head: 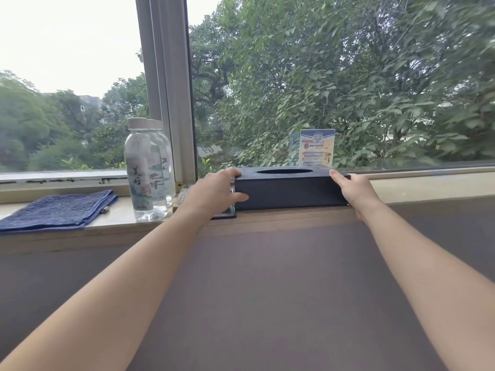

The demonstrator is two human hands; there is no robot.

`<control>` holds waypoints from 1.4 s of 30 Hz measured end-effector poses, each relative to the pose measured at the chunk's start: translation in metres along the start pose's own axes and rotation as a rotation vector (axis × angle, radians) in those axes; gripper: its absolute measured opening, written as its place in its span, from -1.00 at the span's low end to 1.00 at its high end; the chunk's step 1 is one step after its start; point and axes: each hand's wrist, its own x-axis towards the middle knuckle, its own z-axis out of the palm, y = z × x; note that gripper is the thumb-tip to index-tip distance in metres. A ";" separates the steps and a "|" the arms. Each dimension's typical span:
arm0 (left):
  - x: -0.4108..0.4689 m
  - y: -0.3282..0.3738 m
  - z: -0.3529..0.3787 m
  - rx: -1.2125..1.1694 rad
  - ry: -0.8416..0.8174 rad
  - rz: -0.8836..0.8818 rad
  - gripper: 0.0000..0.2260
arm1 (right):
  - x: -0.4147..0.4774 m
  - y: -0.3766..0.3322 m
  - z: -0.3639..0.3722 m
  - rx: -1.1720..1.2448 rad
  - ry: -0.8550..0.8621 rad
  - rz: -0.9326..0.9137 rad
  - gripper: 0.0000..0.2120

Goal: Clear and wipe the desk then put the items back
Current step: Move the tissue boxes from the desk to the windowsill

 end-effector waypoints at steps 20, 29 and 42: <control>0.005 0.008 0.000 0.277 0.000 0.034 -0.52 | -0.013 -0.021 0.017 -0.266 0.147 0.032 -0.45; -0.040 0.015 -0.017 0.296 0.107 0.174 -0.45 | -0.077 -0.036 0.049 -0.393 0.193 -0.470 -0.72; -0.175 -0.043 -0.071 0.360 0.172 0.052 -0.61 | -0.240 -0.072 0.130 -0.187 -0.124 -0.583 -0.80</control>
